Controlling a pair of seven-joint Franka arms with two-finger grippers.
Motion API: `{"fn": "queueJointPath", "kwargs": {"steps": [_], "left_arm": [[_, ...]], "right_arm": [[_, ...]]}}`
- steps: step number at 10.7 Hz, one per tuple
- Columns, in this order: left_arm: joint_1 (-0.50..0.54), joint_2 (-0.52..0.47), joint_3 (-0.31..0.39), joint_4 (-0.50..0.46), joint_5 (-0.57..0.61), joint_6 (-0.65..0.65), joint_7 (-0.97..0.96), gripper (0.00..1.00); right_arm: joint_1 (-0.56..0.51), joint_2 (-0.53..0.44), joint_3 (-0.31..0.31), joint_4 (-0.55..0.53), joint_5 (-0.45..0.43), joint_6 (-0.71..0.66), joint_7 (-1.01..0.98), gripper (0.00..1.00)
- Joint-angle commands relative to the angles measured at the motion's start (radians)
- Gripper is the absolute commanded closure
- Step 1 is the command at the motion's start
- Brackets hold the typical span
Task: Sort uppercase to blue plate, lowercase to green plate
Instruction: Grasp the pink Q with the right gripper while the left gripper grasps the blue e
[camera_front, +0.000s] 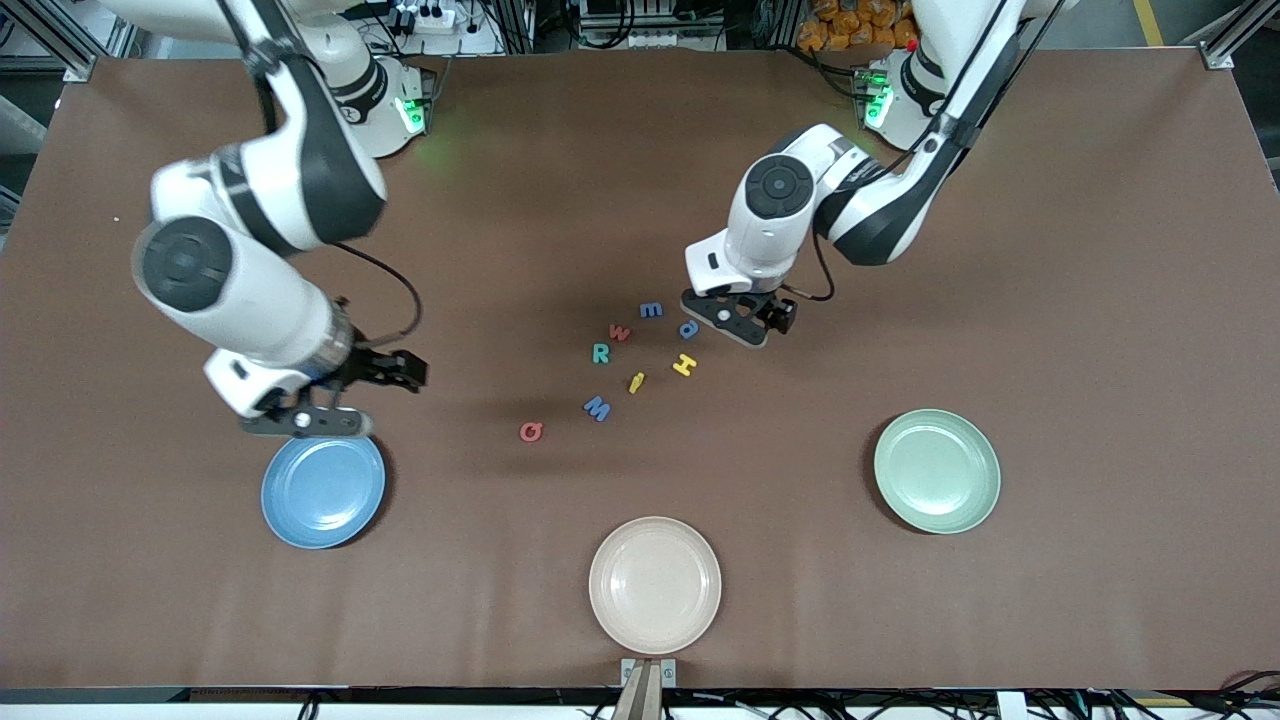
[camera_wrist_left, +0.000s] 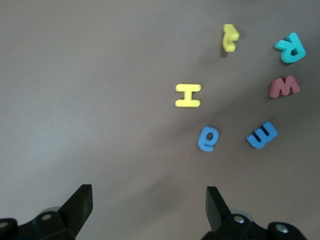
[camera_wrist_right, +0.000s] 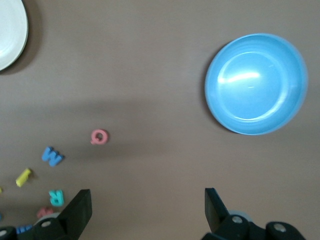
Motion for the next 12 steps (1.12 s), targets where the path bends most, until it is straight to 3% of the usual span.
{"fn": "queueJointPath", "kwargs": {"steps": [1,6,12], "left_arm": [[-0.023,0.054,-0.008,0.015,0.034,0.059,0.026,0.0],[-0.041,0.108,-0.003,0.029,0.108,0.137,0.039,0.04],[-0.057,0.166,0.0,0.045,0.118,0.138,0.039,0.12]], "right_arm": [[0.016,0.101,-0.005,0.03,-0.031,0.069,0.119,0.0],[0.054,0.256,-0.006,0.03,-0.033,0.212,0.428,0.0],[0.097,0.35,-0.008,0.034,-0.034,0.298,0.609,0.0]]}}
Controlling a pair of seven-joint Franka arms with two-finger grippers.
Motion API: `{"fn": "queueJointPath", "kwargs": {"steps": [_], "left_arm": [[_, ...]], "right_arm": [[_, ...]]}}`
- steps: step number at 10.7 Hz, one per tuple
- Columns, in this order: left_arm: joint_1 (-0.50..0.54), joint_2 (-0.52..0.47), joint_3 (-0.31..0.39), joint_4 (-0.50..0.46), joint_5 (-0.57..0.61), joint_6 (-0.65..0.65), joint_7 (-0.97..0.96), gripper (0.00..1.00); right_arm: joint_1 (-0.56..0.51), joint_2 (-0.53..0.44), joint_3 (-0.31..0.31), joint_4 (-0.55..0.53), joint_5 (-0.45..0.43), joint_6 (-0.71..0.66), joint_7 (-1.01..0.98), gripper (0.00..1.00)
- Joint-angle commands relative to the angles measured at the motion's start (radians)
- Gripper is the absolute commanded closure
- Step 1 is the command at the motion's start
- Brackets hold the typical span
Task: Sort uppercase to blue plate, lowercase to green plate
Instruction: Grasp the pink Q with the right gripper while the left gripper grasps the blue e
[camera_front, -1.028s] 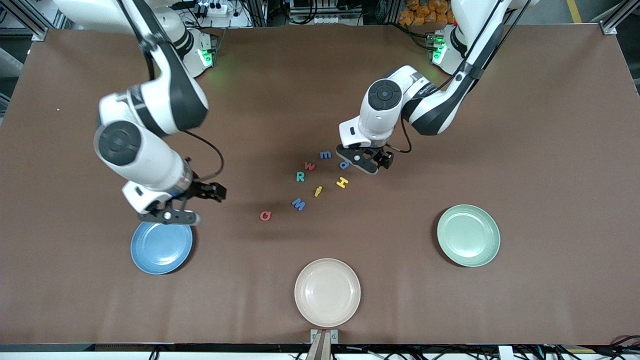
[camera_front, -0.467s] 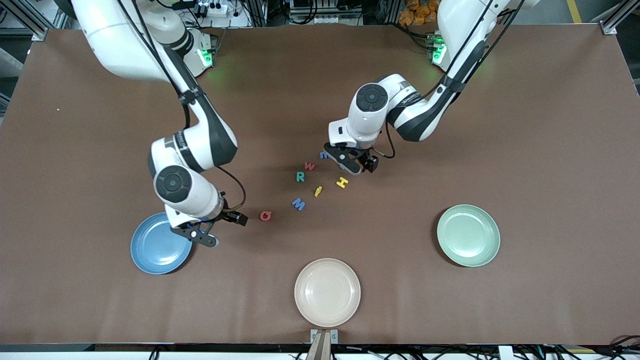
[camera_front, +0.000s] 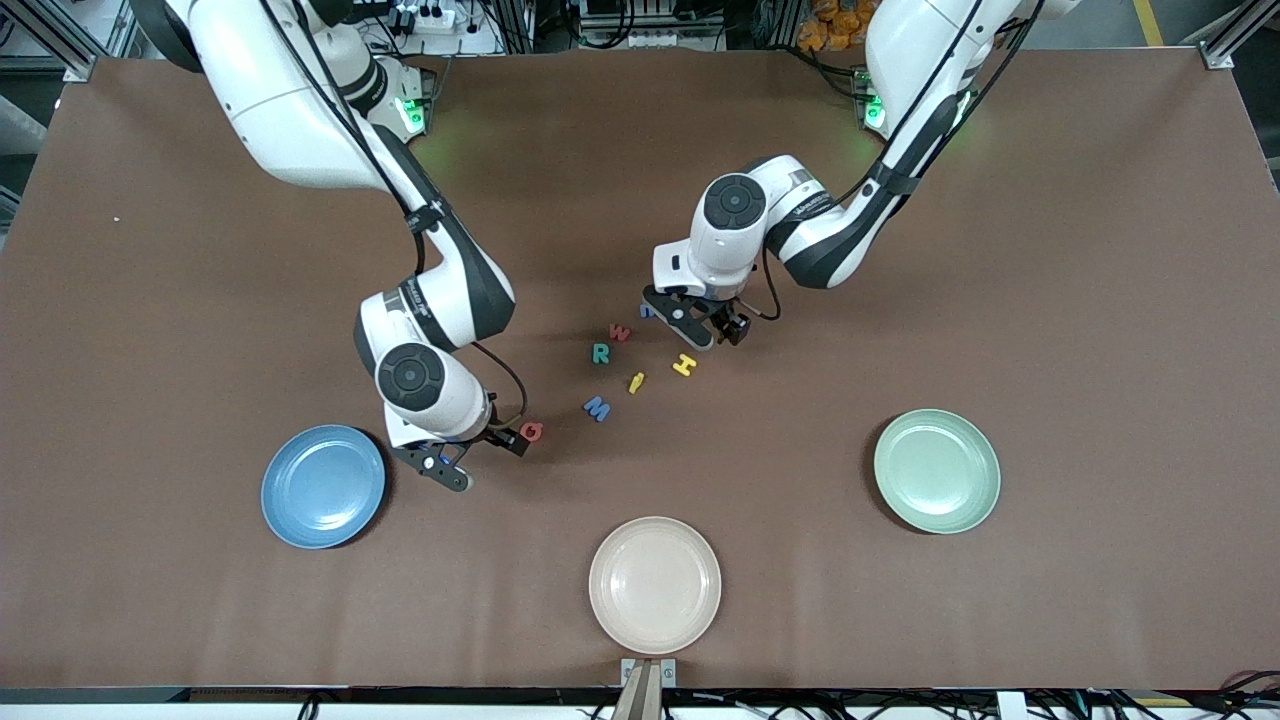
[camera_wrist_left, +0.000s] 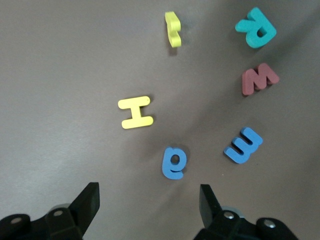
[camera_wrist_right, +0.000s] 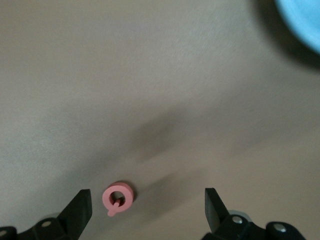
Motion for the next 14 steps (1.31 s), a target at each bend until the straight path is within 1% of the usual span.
{"fn": "queueJointPath", "kwargs": {"steps": [1,4,6,8,10,11,12,13,14], "left_arm": [[-0.01,0.043,0.003,0.037,0.026,0.007,0.006,0.14],[-0.019,0.063,0.003,0.048,0.026,0.009,0.025,0.17],[-0.022,0.09,0.006,0.082,0.023,0.007,0.048,0.18],[-0.039,0.103,0.021,0.1,0.025,0.007,0.049,0.2],[-0.05,0.112,0.03,0.102,0.023,0.007,0.066,0.21],[-0.054,0.114,0.04,0.103,0.025,0.007,0.071,0.22],[-0.058,0.117,0.041,0.103,0.025,0.009,0.071,0.24],[-0.062,0.117,0.041,0.103,0.025,0.009,0.071,0.25],[-0.062,0.12,0.041,0.102,0.025,0.009,0.071,0.26]], "right_arm": [[0.008,0.043,-0.004,0.031,-0.017,0.025,0.059,0.0],[0.034,0.11,-0.007,0.08,-0.017,0.076,0.085,0.0],[0.048,0.121,-0.007,0.088,-0.015,0.076,0.097,0.0],[0.066,0.138,-0.009,0.088,-0.018,0.076,0.111,0.0],[0.068,0.14,-0.009,0.088,-0.024,0.071,0.12,0.0],[0.07,0.138,-0.009,0.088,-0.024,0.068,0.122,0.05],[0.07,0.135,-0.009,0.088,-0.024,0.064,0.122,0.51],[0.07,0.132,-0.009,0.088,-0.023,0.064,0.122,0.96],[0.07,0.128,-0.009,0.088,-0.024,0.064,0.121,1.0]]}}
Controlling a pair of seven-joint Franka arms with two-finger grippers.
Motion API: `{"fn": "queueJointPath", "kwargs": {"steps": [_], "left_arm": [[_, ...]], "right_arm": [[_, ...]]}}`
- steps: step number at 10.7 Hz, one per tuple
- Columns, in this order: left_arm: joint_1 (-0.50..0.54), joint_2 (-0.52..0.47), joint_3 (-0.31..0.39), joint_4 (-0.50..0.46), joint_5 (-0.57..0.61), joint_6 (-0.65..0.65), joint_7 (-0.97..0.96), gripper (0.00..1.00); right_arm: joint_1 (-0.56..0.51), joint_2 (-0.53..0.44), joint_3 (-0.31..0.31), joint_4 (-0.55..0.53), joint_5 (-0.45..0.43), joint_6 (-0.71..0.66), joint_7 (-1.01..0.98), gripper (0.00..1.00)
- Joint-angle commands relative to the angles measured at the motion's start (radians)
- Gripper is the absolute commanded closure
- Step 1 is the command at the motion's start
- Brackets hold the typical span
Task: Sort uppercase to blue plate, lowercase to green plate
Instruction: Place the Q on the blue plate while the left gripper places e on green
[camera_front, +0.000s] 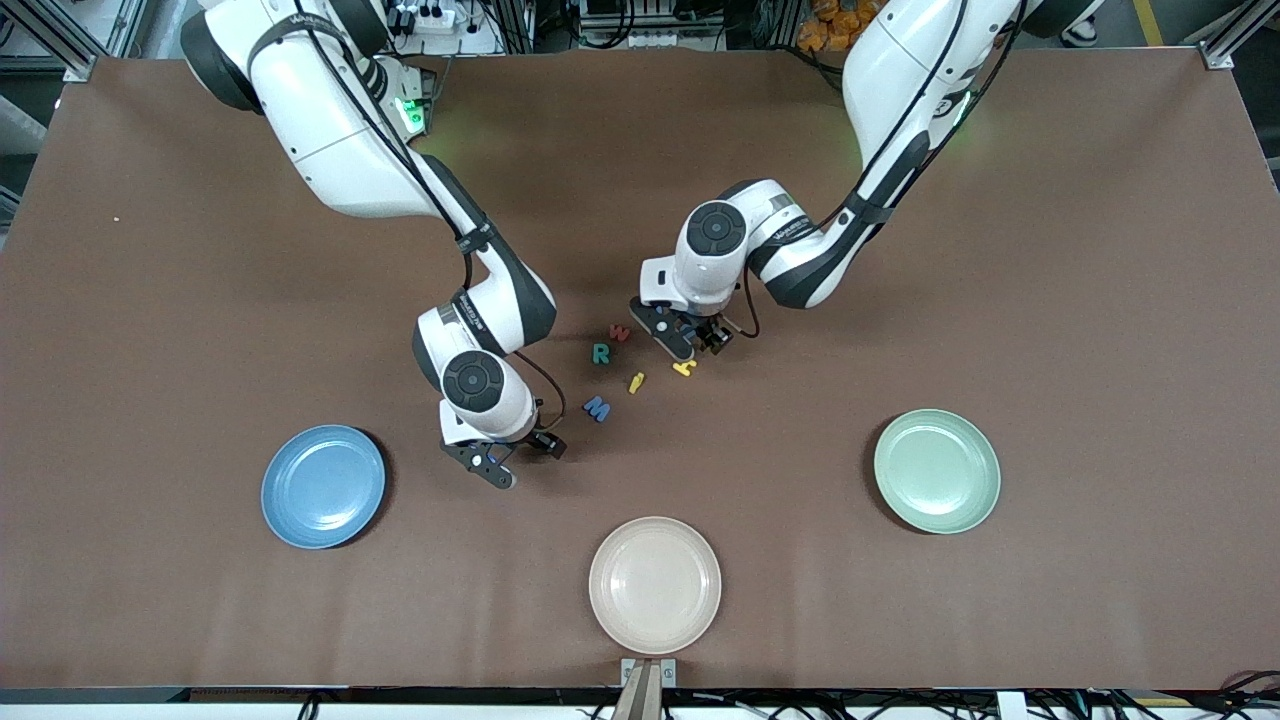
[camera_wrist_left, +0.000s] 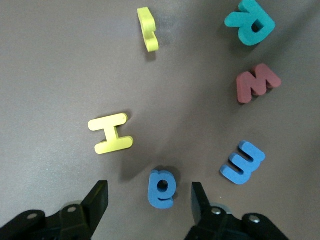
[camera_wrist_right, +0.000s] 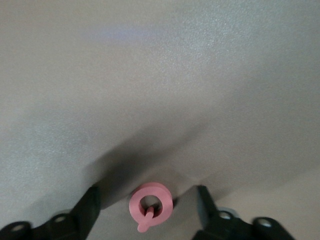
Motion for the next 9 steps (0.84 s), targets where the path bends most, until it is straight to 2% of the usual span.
{"fn": "queueJointPath", "kwargs": {"steps": [1,6,9], "left_arm": [[-0.015,0.016,0.012,0.017,0.029,0.006,0.012,0.28],[-0.023,0.036,0.014,0.034,0.037,0.006,0.015,0.34],[-0.024,0.042,0.02,0.034,0.043,0.005,0.024,0.36]], "right_arm": [[0.007,0.004,-0.006,0.025,-0.02,-0.016,0.024,1.0],[0.0,-0.013,-0.005,0.024,-0.017,-0.022,0.017,1.0],[-0.042,-0.042,-0.006,0.057,-0.018,-0.102,-0.075,1.0]]}}
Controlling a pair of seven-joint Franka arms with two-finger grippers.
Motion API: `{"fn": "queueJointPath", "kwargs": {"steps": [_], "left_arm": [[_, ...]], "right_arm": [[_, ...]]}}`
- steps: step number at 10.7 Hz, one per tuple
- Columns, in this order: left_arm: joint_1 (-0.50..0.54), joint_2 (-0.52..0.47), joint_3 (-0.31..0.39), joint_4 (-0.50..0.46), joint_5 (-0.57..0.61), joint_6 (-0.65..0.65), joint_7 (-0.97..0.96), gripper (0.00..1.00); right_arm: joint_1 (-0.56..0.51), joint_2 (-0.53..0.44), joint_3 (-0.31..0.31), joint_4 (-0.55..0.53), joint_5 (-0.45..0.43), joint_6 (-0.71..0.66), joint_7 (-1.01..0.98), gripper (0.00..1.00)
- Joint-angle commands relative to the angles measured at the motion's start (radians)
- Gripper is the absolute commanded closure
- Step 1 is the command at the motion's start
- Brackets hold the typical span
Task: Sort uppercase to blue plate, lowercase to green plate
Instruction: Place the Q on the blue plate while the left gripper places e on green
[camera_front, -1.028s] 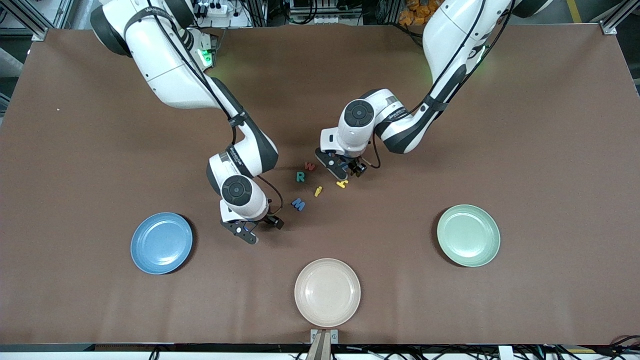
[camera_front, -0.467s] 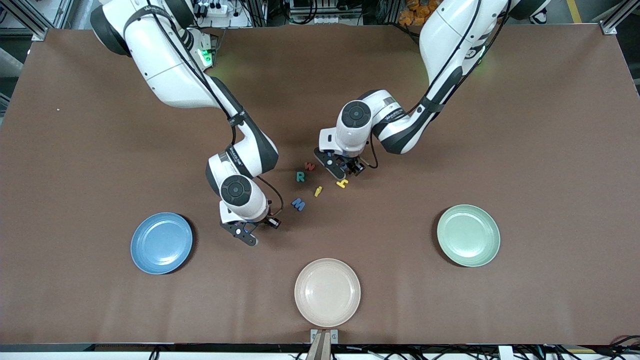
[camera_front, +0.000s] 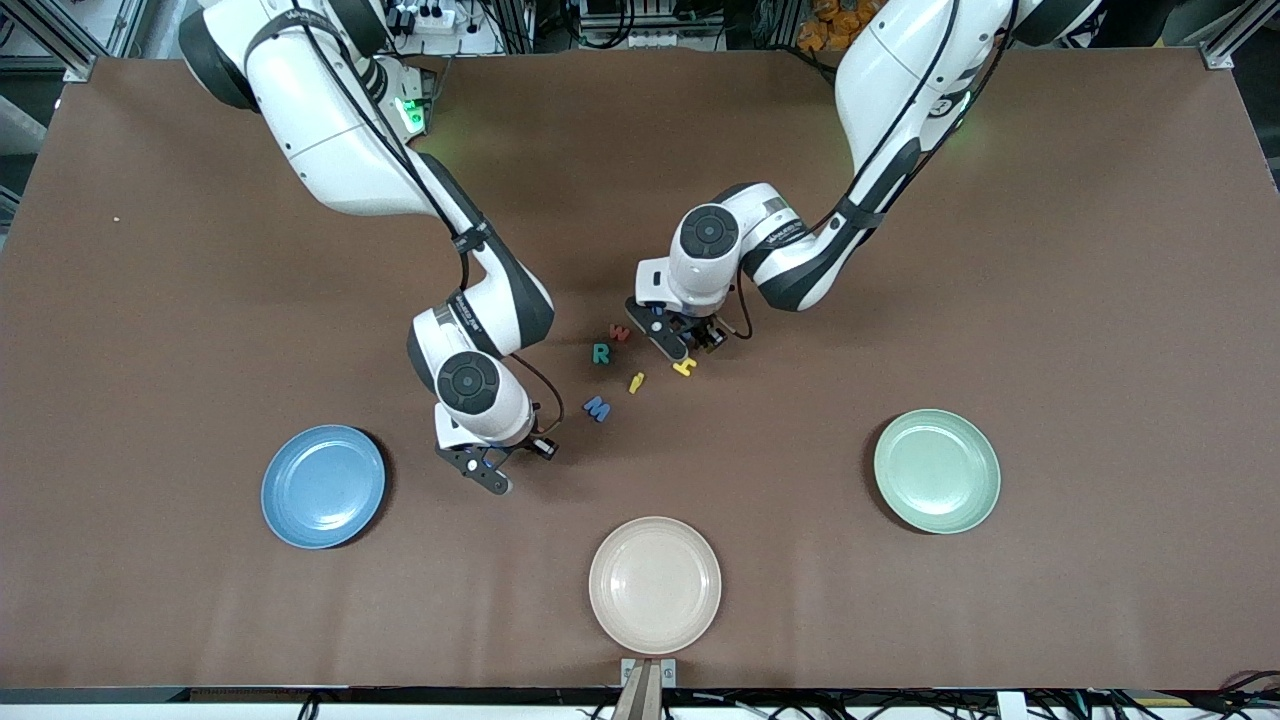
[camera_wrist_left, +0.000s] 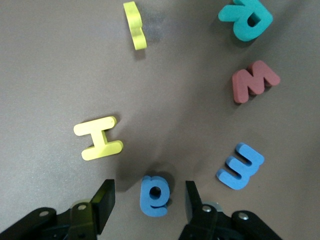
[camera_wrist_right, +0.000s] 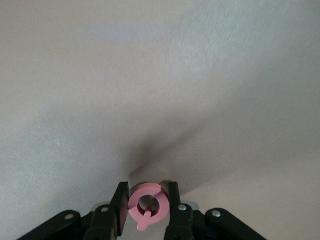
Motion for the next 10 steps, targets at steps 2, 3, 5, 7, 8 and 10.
{"fn": "queueJointPath", "kwargs": {"steps": [2,3,5,7,8,10], "left_arm": [[-0.012,0.016,0.014,0.017,0.034,0.005,0.013,0.39],[-0.012,0.017,0.014,0.017,0.034,0.006,0.013,0.39],[-0.016,0.022,0.014,0.017,0.035,0.006,0.011,0.41],[-0.017,0.024,0.014,0.017,0.035,0.006,0.011,0.48],[-0.017,0.024,0.014,0.017,0.035,0.006,0.012,0.56],[-0.017,0.028,0.014,0.017,0.035,0.006,0.011,0.8]], "right_arm": [[-0.092,-0.052,0.004,0.036,-0.017,-0.132,-0.193,1.0],[-0.138,-0.062,-0.007,0.036,-0.015,-0.161,-0.294,1.0],[-0.203,-0.069,-0.01,0.054,-0.018,-0.246,-0.439,1.0],[-0.218,-0.069,-0.056,0.077,-0.02,-0.287,-0.532,1.0],[-0.218,-0.069,-0.091,0.083,-0.02,-0.29,-0.589,1.0],[-0.218,-0.069,-0.151,0.088,-0.02,-0.288,-0.708,1.0]]}}
